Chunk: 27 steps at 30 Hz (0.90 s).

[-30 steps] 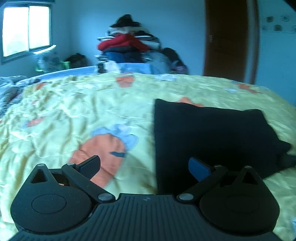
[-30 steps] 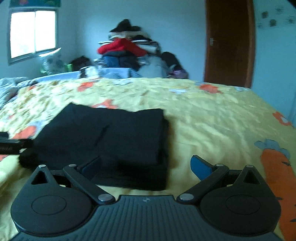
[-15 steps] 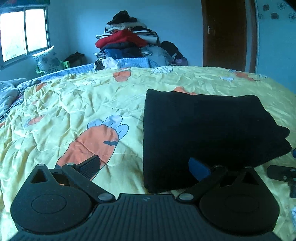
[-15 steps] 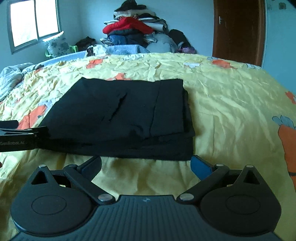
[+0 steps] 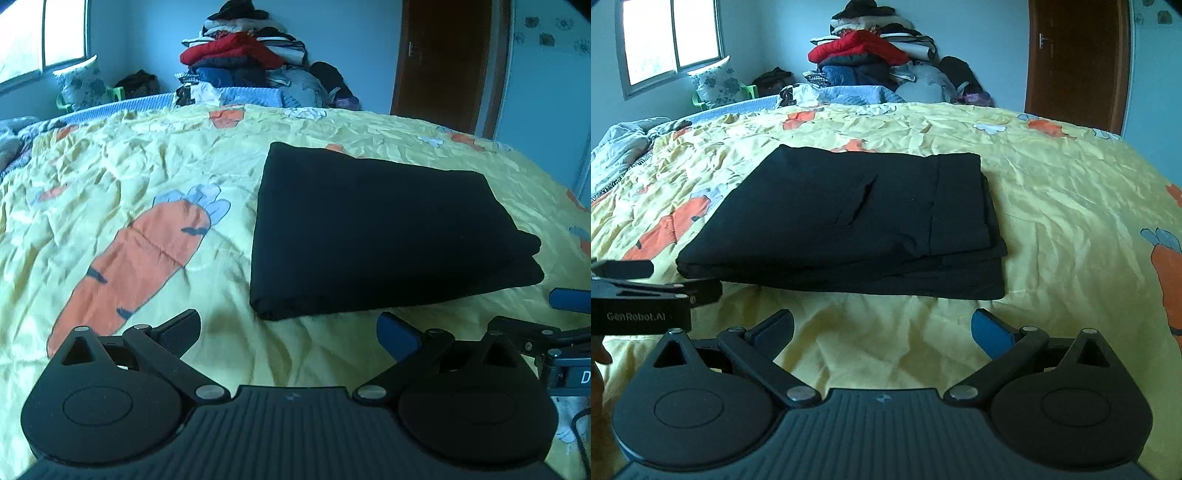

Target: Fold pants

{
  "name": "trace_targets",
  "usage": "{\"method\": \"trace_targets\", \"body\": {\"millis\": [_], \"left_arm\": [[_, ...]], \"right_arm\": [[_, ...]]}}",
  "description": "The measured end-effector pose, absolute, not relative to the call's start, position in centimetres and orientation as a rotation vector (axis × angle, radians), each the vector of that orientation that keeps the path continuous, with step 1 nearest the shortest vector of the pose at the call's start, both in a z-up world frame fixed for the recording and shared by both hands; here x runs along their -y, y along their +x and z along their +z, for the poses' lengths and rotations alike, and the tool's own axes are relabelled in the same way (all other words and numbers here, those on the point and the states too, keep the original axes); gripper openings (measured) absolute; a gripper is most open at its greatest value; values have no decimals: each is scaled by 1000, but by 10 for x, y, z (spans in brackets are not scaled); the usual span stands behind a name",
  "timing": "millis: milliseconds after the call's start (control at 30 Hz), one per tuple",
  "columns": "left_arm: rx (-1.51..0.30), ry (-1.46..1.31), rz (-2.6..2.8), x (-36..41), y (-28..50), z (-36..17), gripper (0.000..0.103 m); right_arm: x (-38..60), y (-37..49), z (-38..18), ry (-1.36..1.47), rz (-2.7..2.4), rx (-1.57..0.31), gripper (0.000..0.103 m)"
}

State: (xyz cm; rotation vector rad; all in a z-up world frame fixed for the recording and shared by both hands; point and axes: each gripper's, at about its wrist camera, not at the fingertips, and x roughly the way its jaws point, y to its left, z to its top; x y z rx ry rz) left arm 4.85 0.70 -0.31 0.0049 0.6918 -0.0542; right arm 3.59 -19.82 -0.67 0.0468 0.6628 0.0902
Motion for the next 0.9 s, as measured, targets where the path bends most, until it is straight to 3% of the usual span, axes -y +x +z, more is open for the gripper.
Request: {"method": "trace_targets", "body": {"millis": [900], "left_arm": [[-698,43,-44,-14,28,-15,103]], "right_arm": [[192,16,-21,14,77,-673,103]]}}
